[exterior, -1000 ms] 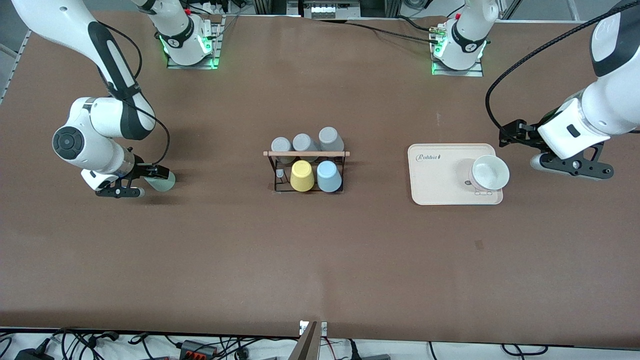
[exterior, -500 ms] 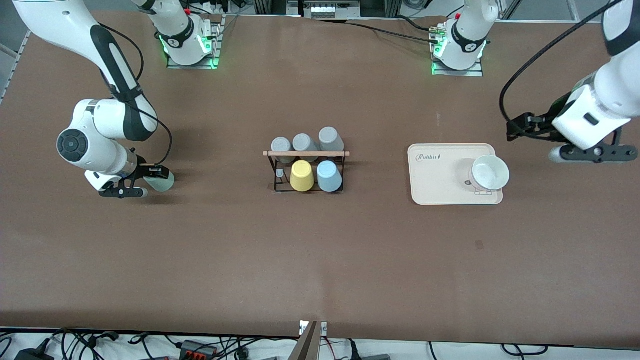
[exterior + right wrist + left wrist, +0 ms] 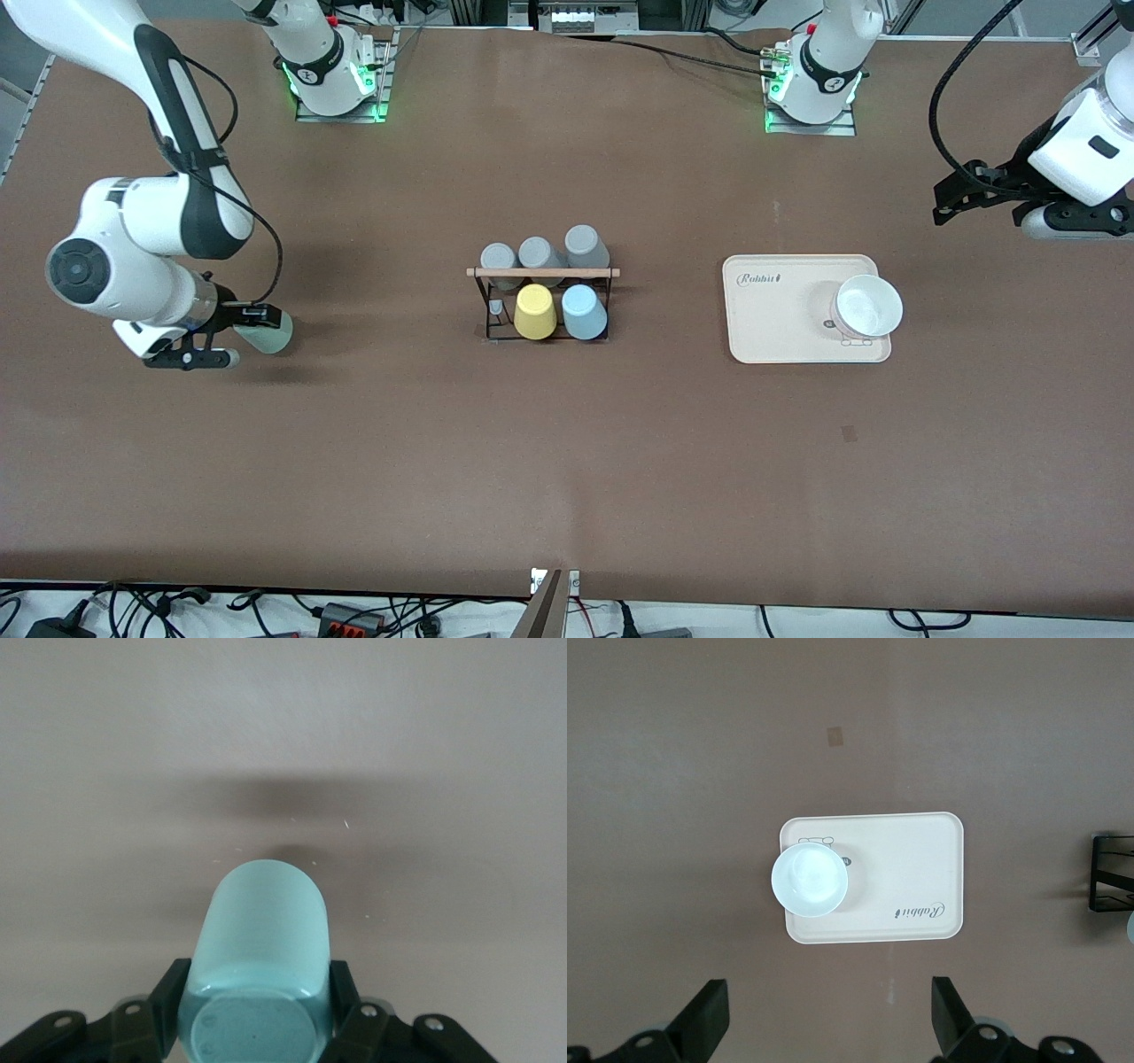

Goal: Hang scattered cups on rack with three cups
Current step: 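Lift the mint cup off the table with the right gripper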

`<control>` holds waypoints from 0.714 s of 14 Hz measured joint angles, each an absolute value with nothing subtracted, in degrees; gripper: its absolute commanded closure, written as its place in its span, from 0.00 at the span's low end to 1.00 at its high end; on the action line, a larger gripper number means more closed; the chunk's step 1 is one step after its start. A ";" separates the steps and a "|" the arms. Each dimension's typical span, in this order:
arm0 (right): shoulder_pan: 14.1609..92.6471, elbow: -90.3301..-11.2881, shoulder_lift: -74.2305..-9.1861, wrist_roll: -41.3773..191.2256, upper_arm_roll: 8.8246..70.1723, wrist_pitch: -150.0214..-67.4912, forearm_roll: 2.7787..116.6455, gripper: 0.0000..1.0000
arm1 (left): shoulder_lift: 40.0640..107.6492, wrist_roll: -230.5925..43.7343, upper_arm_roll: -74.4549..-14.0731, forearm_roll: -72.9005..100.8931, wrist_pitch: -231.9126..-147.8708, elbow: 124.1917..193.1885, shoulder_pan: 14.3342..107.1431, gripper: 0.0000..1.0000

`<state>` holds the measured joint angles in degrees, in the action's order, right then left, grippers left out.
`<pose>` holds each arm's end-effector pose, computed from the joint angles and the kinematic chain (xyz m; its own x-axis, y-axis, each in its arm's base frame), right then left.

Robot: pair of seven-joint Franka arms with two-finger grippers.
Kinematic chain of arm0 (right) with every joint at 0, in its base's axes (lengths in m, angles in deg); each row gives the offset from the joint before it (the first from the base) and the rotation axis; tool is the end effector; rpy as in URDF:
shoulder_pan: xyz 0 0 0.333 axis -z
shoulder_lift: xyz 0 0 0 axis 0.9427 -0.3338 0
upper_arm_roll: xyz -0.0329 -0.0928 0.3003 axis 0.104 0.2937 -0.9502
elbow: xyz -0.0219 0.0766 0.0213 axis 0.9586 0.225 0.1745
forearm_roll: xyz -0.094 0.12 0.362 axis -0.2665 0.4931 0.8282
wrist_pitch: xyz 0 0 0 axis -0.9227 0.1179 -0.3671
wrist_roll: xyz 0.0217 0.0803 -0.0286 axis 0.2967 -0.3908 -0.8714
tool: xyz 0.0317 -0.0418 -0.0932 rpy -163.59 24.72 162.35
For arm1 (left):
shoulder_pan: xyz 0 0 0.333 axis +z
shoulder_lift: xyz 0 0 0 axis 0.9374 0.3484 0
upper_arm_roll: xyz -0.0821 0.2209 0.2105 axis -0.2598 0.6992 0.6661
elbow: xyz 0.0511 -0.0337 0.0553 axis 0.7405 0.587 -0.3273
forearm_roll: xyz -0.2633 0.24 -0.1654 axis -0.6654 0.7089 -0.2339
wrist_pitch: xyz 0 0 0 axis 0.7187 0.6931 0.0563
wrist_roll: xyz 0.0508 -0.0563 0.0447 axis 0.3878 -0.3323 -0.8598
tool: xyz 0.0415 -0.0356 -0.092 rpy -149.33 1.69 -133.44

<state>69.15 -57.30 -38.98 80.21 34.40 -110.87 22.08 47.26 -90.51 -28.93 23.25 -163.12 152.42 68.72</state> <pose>0.6194 0.0104 0.3208 0.9886 0.0185 -0.1495 0.0206 -0.9997 0.0126 0.5469 -0.0360 0.6072 0.9993 -0.0046 -0.0374 -0.0049 -1.0000 -0.0077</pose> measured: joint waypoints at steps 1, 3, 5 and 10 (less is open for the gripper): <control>68.17 -53.40 -38.70 80.25 34.25 -106.49 22.93 0.80 | 47.26 -90.46 -28.95 23.25 -163.12 152.46 68.64 0.00; 65.72 -47.77 -38.38 81.74 34.05 -101.64 25.30 0.80 | 47.26 -90.38 -28.97 23.25 -163.12 152.46 68.50 0.00; 62.56 -44.65 -38.46 84.41 33.95 -99.98 25.60 0.80 | 47.25 -90.28 -29.06 23.25 -163.11 152.46 68.43 0.00; 53.96 -40.22 -39.30 88.15 33.79 -98.90 25.60 0.80 | 47.26 -90.25 -28.88 23.25 -163.04 152.46 68.34 0.00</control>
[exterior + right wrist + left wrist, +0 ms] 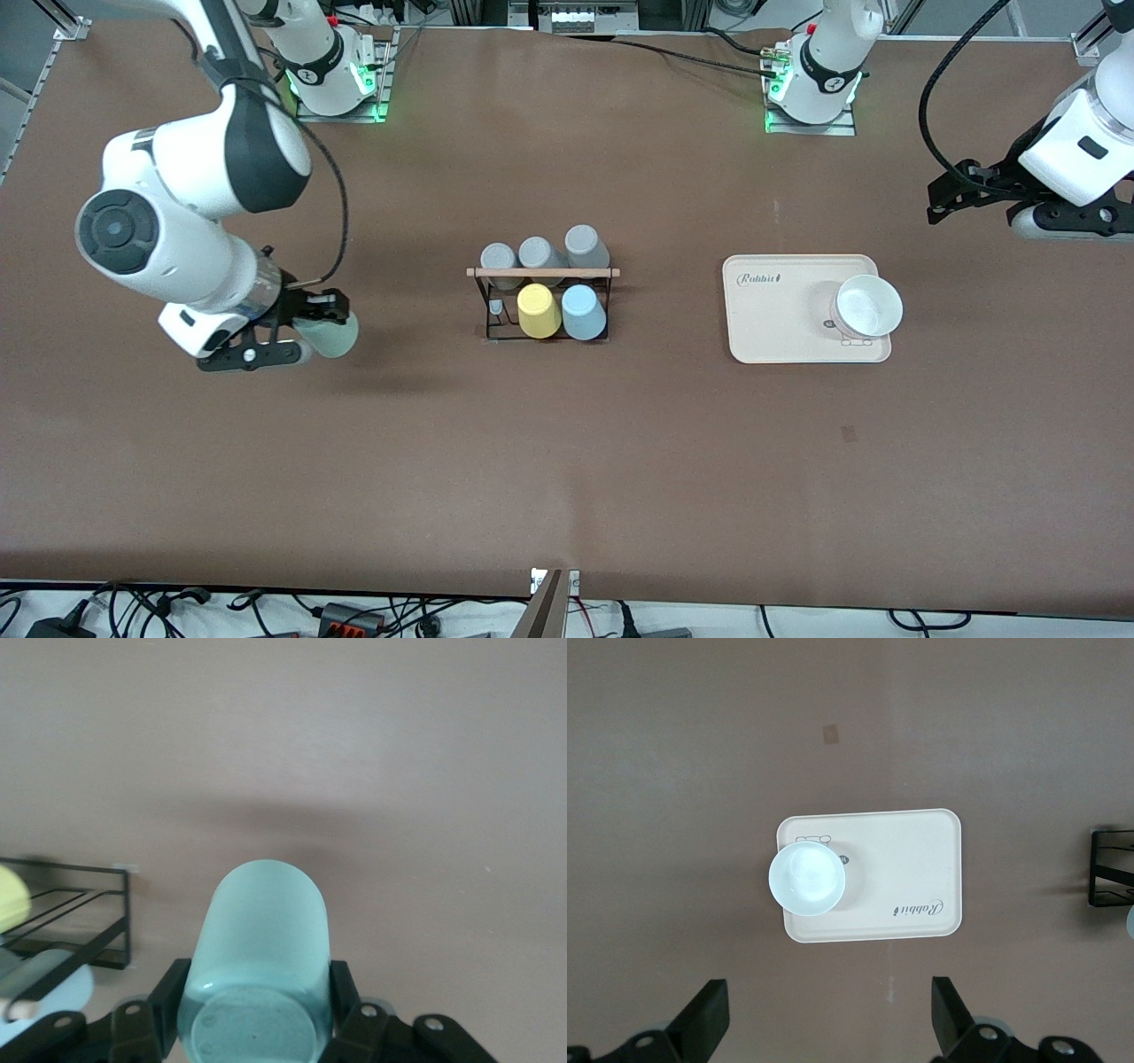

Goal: Hang scattered cups on rack with three cups
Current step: 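Lift the mint cup off the table with the right gripper, then carry the mint cup with the right gripper to the rack peg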

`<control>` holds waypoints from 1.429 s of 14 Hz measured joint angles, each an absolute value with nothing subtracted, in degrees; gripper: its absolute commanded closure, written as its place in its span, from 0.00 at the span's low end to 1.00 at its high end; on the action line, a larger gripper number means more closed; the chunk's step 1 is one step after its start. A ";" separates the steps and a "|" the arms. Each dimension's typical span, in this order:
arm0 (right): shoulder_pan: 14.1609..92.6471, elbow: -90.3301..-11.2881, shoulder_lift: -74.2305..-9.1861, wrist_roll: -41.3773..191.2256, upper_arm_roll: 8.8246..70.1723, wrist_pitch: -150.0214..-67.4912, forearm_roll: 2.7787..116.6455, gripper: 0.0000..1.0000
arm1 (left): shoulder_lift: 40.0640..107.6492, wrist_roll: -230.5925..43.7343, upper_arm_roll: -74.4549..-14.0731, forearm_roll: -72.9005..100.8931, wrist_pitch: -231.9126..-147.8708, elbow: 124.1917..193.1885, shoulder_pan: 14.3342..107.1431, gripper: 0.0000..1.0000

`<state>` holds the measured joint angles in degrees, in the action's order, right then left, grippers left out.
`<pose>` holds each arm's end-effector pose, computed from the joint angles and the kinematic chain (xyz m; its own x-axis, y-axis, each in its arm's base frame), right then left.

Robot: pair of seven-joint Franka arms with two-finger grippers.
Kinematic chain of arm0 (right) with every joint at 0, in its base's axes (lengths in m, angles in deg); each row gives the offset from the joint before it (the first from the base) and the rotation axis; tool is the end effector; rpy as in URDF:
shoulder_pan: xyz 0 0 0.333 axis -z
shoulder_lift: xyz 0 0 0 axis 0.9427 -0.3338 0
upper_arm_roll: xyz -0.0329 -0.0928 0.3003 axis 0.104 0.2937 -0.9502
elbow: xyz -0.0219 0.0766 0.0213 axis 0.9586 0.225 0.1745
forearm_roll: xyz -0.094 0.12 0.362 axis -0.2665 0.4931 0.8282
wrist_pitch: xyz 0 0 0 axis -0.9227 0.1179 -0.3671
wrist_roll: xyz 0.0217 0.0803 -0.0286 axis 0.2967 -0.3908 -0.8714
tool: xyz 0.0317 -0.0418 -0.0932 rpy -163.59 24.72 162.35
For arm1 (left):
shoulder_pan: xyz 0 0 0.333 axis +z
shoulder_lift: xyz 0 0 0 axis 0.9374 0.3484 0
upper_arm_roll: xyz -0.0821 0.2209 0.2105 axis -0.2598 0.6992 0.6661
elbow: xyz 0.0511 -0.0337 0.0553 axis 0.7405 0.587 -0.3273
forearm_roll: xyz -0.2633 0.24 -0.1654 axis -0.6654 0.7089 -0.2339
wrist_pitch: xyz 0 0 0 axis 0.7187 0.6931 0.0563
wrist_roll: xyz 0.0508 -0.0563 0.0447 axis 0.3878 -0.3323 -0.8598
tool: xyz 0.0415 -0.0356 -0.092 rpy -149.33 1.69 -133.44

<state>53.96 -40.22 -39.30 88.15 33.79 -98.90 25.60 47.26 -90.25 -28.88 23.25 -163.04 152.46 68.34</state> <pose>0.6321 0.1946 0.4365 0.9880 0.1358 -0.0730 0.1333 -0.9903 -0.0382 0.5465 -0.0391 0.6068 0.9991 -0.0149 -0.0395 -0.0152 -0.9999 -0.0076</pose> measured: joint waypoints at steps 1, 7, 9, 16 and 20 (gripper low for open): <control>52.27 -39.33 -39.72 88.36 33.79 -98.85 25.61 0.80 | 47.26 -90.25 -28.79 23.25 -163.04 152.46 68.34 0.00; 43.97 -35.36 -43.34 90.05 33.73 -98.84 25.60 0.80 | 47.29 -90.24 -28.62 23.25 -163.04 152.46 68.34 0.00; 41.33 -34.09 -44.64 91.25 33.74 -98.85 25.12 0.80 | 47.30 -90.22 -28.63 23.25 -163.04 152.46 68.33 0.00; 38.04 -30.47 -49.26 91.38 33.87 -98.87 24.99 0.80 | 47.32 -90.18 -28.87 23.25 -163.04 152.46 68.13 0.00; 37.37 -30.29 -50.24 91.38 33.88 -98.87 24.99 0.80 | 47.32 -90.18 -28.87 23.25 -163.04 152.46 68.13 0.00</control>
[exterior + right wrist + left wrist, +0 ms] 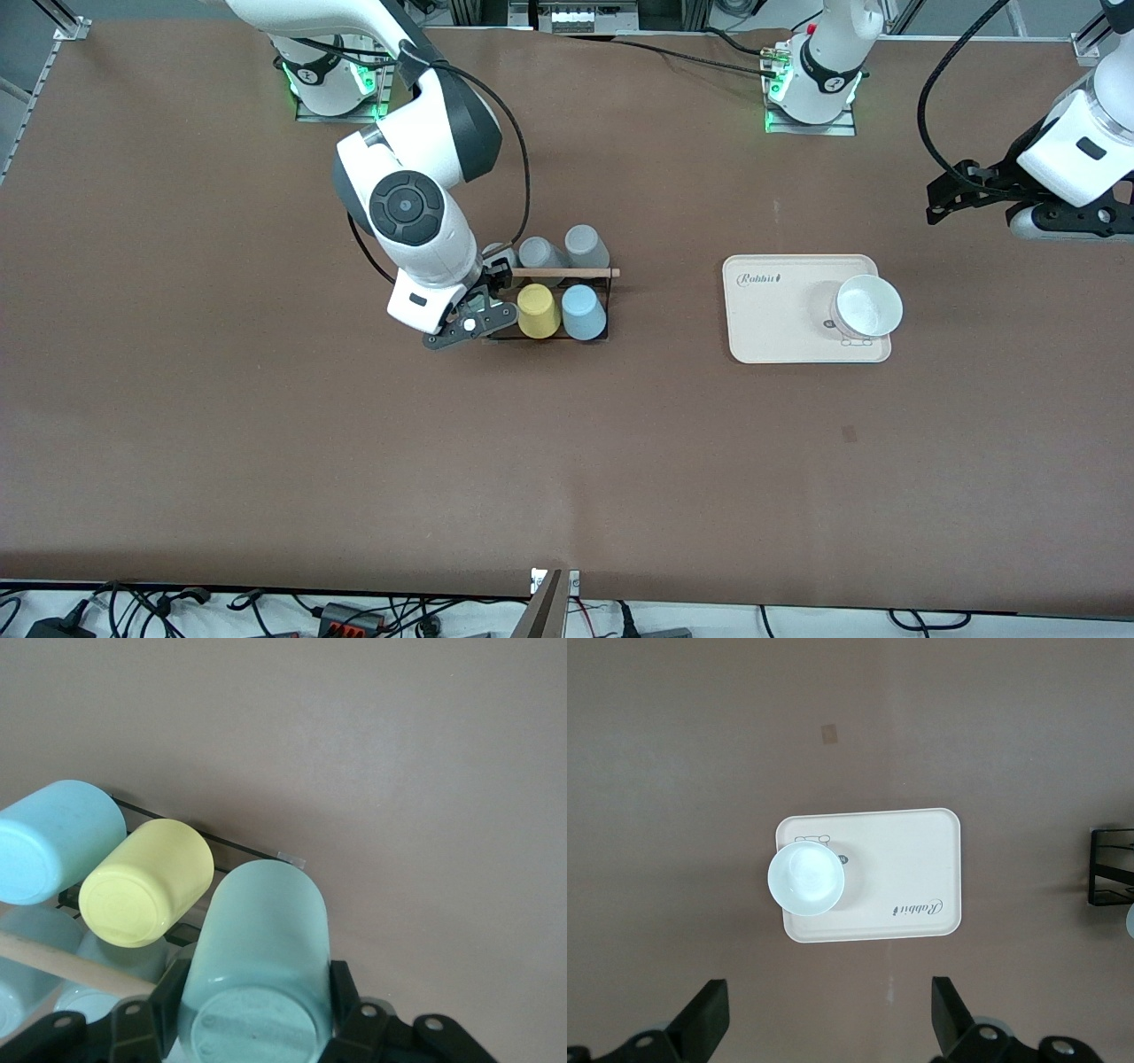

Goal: Hang scattered cups on rack with three cups
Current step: 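Carry the mint cup with the right gripper to the rack peg, then lower the mint cup onto the peg and open the right gripper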

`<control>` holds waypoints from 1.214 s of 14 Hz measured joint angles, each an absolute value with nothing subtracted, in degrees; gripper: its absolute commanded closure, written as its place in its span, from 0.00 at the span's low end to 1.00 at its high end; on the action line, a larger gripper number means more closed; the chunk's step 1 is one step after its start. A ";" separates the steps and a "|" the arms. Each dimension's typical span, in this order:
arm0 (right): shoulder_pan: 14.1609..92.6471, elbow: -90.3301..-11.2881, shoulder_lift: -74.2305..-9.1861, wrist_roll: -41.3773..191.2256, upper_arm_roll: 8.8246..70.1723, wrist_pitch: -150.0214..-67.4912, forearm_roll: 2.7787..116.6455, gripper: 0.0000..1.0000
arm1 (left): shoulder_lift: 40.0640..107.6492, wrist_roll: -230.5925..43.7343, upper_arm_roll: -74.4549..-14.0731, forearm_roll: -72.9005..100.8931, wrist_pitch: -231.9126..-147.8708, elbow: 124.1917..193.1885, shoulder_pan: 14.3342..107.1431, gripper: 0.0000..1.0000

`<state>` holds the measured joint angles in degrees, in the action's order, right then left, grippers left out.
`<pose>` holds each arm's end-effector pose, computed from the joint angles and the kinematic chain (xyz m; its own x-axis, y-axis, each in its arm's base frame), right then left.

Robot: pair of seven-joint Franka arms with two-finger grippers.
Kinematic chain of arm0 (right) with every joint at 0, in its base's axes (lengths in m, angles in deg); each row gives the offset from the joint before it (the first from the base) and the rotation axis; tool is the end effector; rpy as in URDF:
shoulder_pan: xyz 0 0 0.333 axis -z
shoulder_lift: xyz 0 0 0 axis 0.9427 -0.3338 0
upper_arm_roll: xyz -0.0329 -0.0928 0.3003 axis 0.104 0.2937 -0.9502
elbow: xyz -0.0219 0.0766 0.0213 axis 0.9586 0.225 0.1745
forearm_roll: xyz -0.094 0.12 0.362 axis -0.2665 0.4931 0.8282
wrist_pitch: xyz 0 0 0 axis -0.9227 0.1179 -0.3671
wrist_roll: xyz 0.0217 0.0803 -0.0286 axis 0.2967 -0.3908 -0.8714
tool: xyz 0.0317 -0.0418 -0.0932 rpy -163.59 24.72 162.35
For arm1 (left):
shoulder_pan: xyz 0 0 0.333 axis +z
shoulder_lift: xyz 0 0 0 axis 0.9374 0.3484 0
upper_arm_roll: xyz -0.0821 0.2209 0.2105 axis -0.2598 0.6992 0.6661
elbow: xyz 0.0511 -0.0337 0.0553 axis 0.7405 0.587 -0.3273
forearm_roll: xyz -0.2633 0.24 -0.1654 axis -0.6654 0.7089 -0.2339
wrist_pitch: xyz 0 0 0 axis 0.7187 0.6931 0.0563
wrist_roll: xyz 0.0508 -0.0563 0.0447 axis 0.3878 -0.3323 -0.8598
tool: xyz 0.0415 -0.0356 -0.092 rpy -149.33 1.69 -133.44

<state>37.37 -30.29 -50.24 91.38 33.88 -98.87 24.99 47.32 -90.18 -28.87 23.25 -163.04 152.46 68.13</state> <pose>0.5879 0.3894 0.3871 0.9283 0.3605 -0.0906 0.3602 -0.9326 -0.0203 0.5467 -0.0410 0.6062 0.9990 -0.0196 -0.0405 -0.0199 -0.9998 -0.0076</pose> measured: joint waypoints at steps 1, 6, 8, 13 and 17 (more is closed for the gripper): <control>37.21 -30.29 -50.33 91.38 33.88 -98.87 24.99 0.80 | 47.32 -90.18 -28.87 23.25 -163.04 152.46 68.13 0.00; 36.17 -30.29 -51.00 92.14 33.88 -98.85 24.99 0.80 | 47.32 -90.17 -28.87 23.25 -163.04 152.46 68.13 0.00; 36.07 -30.28 -51.13 92.40 33.88 -98.80 24.99 0.80 | 47.32 -90.17 -28.86 23.25 -163.04 152.46 68.13 0.00; 36.07 -30.27 -52.68 92.60 33.94 -98.84 24.99 0.80 | 47.32 -90.17 -28.62 23.25 -163.04 152.46 68.14 0.00; 36.06 -30.24 -53.63 92.91 33.94 -98.91 24.99 0.80 | 47.32 -90.17 -28.62 23.25 -163.04 152.46 68.14 0.00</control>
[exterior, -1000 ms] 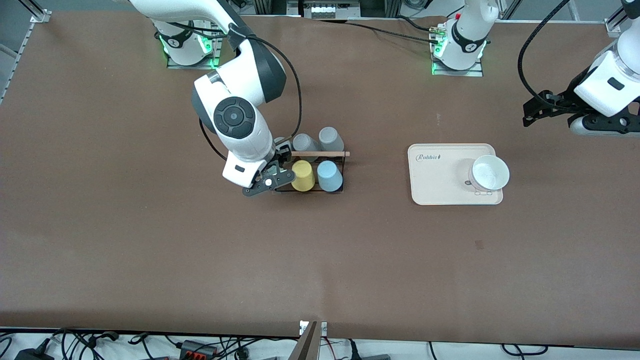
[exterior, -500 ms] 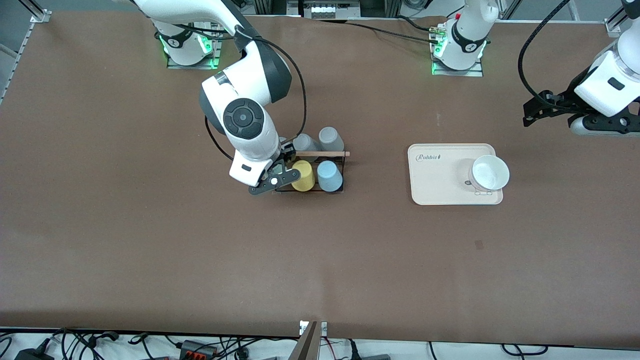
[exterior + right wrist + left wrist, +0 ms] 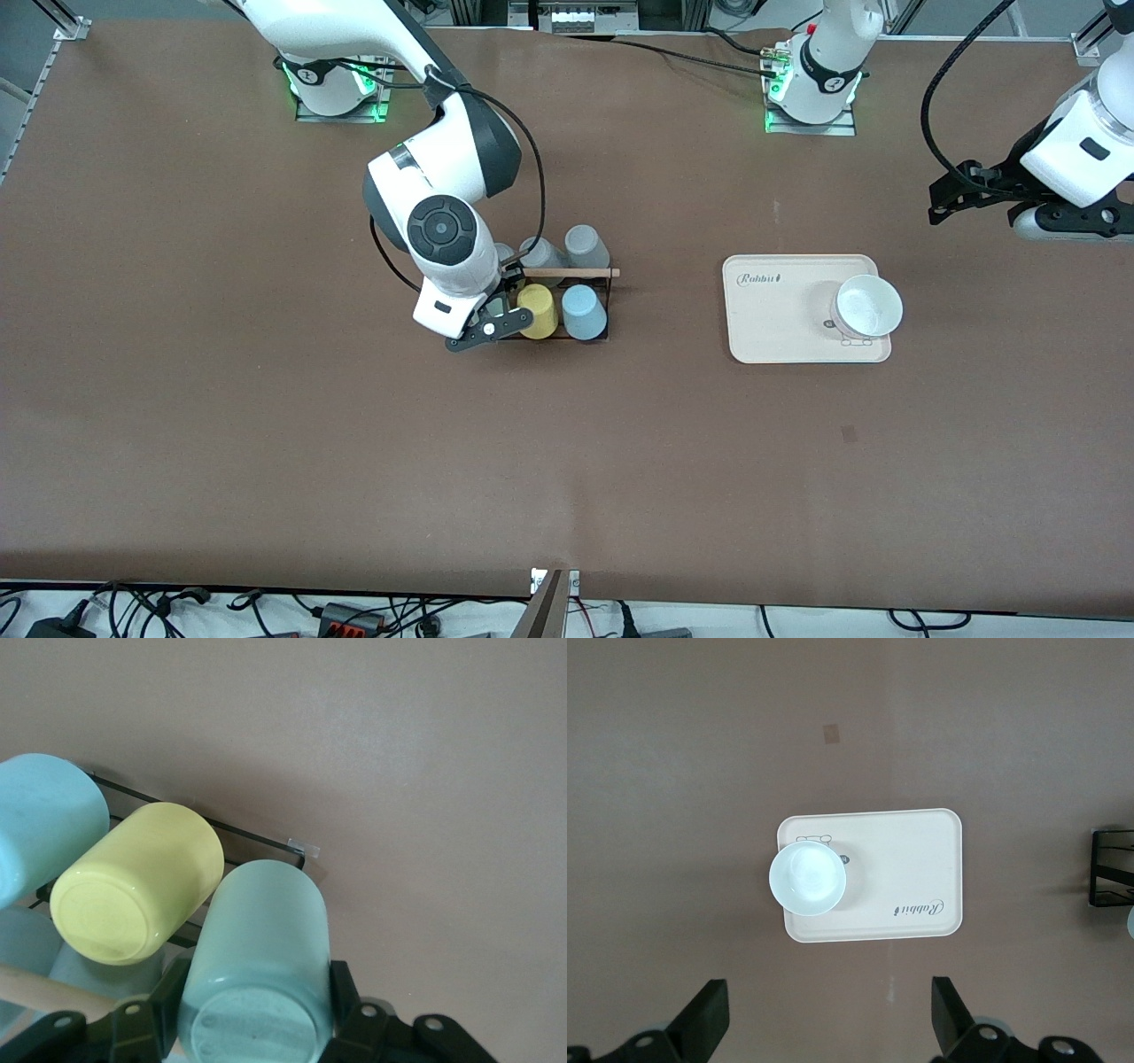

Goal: Hang scattered cups on rack with three cups
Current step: 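Lower the mint cup onto the peg and open the right gripper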

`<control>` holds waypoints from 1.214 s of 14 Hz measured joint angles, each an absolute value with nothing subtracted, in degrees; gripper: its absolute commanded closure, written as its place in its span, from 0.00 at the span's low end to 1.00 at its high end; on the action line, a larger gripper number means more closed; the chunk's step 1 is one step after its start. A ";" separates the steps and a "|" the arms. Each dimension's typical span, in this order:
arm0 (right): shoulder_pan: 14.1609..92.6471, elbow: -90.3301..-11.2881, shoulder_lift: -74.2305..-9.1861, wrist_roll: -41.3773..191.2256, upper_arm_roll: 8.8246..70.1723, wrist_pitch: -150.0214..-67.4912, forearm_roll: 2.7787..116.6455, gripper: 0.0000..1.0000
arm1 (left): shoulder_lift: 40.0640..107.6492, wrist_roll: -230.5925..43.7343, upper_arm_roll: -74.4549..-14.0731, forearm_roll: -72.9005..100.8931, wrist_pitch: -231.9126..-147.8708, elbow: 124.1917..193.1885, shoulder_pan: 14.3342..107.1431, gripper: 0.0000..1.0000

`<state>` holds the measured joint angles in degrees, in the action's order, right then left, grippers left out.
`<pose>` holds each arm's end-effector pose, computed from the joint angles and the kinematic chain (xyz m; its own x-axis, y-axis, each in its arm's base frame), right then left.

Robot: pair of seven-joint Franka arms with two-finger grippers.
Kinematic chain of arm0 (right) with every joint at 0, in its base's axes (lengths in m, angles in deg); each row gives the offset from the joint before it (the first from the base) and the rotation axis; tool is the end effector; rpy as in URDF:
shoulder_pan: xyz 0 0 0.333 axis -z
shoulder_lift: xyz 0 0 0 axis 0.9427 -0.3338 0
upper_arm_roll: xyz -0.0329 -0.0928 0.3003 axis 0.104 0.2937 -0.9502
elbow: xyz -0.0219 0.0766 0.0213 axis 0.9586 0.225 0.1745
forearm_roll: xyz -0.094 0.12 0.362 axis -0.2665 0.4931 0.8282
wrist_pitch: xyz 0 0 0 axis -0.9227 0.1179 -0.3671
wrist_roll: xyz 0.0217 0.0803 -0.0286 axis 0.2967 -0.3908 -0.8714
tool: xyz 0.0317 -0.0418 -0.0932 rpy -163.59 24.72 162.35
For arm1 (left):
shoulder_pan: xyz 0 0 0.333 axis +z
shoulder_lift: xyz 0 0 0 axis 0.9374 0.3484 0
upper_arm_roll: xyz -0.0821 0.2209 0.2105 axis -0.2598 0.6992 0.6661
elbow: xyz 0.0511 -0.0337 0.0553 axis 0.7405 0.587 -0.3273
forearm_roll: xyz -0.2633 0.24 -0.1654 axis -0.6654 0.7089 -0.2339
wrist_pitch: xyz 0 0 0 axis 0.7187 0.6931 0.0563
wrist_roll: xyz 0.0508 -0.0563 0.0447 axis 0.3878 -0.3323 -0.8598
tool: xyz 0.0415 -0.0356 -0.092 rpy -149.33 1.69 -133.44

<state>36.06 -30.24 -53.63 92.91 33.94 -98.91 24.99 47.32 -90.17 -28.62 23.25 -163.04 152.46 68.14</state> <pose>0.5810 0.4035 0.3457 0.9244 0.3521 -0.1466 0.3554 -0.9347 -0.0038 0.5469 -0.0385 0.6062 0.9991 -0.0152 -0.0405 -0.0156 -0.9999 -0.0075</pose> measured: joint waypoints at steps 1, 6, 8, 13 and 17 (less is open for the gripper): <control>36.06 -30.24 -53.75 92.98 33.94 -99.04 24.99 0.80 | 47.32 -90.17 -28.62 23.25 -163.04 152.46 68.14 0.00; 36.06 -30.22 -55.07 93.09 33.94 -100.94 25.00 0.80 | 47.32 -90.17 -28.61 23.25 -163.04 152.47 68.14 0.00; 36.06 -30.21 -55.53 93.12 33.94 -101.18 25.00 0.80 | 47.32 -90.17 -28.61 23.25 -163.04 152.47 68.14 0.00; 35.76 -30.18 -56.27 94.03 33.94 -101.29 25.09 0.00 | 47.33 -90.17 -28.61 23.25 -163.04 152.47 68.14 0.00; 35.56 -28.56 -56.10 97.95 33.94 -101.05 25.11 0.00 | 47.33 -90.13 -28.55 23.25 -163.04 152.47 68.14 0.00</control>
<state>35.56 -28.56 -56.10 97.95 33.94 -101.05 25.11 47.33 -90.13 -28.55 23.25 -163.04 152.47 68.14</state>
